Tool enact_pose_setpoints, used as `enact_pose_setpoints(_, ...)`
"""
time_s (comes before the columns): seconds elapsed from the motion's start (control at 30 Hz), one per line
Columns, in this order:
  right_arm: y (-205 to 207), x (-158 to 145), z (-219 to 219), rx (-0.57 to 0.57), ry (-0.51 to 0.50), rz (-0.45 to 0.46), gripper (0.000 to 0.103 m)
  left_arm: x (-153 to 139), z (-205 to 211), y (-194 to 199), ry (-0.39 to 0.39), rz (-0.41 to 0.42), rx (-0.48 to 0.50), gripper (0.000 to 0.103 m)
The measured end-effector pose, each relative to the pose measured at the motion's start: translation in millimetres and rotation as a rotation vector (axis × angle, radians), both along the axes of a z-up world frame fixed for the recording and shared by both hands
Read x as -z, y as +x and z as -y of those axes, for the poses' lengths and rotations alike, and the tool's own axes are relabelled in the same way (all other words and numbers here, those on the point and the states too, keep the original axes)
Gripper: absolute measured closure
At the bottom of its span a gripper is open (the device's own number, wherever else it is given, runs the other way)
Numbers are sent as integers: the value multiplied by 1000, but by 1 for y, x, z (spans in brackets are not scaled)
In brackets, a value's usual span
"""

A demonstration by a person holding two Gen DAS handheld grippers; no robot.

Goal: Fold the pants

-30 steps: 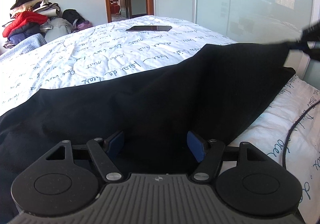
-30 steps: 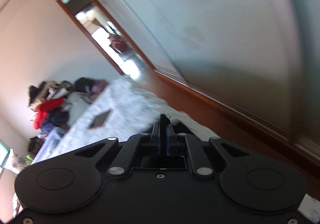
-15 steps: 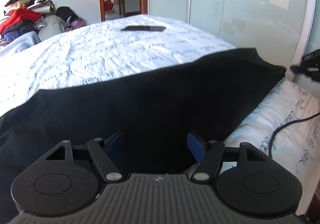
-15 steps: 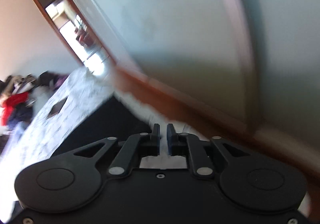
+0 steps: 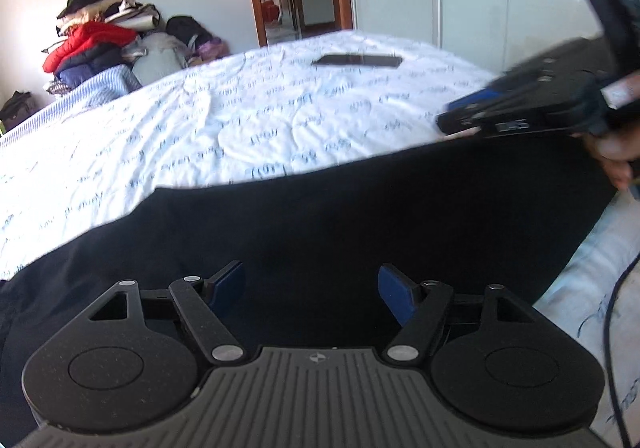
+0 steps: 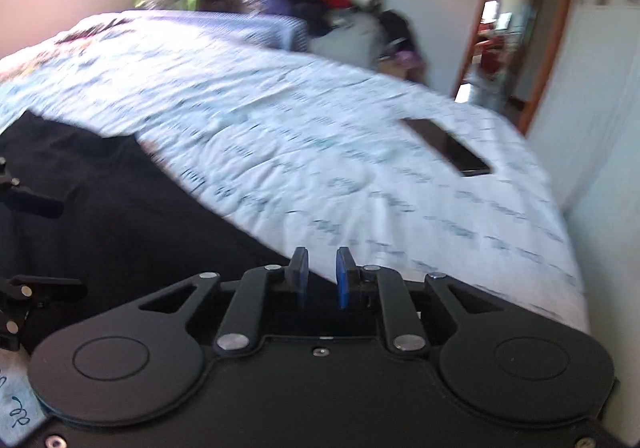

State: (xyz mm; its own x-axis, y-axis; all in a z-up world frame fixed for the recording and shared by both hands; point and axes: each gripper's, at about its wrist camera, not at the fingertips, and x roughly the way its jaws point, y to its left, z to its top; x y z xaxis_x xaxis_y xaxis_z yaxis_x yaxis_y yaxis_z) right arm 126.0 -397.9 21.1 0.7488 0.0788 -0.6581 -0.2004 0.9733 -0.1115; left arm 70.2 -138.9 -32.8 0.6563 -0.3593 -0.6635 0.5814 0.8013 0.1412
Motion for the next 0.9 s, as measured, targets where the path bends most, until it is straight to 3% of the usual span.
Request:
enact_pose_setpoints(0.07, 2, 16, -9, -43, -33, -76, 90, 6, 0, -1, 12, -1, 6, 27)
enact_pose_setpoints(0.13, -11, 25, -12, -75, -77, -94, 90, 10, 0, -5, 25, 22, 15, 24)
enact_pose_setpoints(0.23, -13, 17, -2, -53, -11, -84, 90, 15, 3, -10, 54, 79, 30, 20)
enact_pose_setpoints(0.27, -12, 15, 2, -40, 11, -81, 88, 17, 5, -12, 61, 92, 36, 20)
enact_pose_setpoints(0.33, -5, 20, 7, -21, 8, -103, 74, 17, 7, -14, 63, 101, 47, 20)
enact_pose_setpoints(0.43, 1, 27, 8, -64, 12, -124, 73, 16, 8, -16, 62, 108, 52, 20)
enact_pose_setpoints(0.47, 0, 25, 8, -69, 7, -124, 76, 15, 6, -17, 59, 112, 53, 20)
enact_pose_setpoints(0.5, -3, 24, 7, -72, -11, -115, 99, 13, 5, -17, 54, 116, 50, 19)
enact_pose_setpoints(0.53, -5, 24, 4, -67, -44, -98, 103, 11, 4, -17, 49, 122, 46, 19)
enact_pose_setpoints(0.7, -7, 12, 0, -9, -73, 25, 103, -1, -1, -13, 27, 148, 16, 19)
enact_pose_setpoints(0.8, 2, 14, 0, 46, -165, 95, 103, -8, -6, -10, 15, 154, -6, 19)
enact_pose_setpoints(0.9, 4, 9, 8, 93, -133, 78, 101, -13, -14, -9, 17, 157, -18, 19)
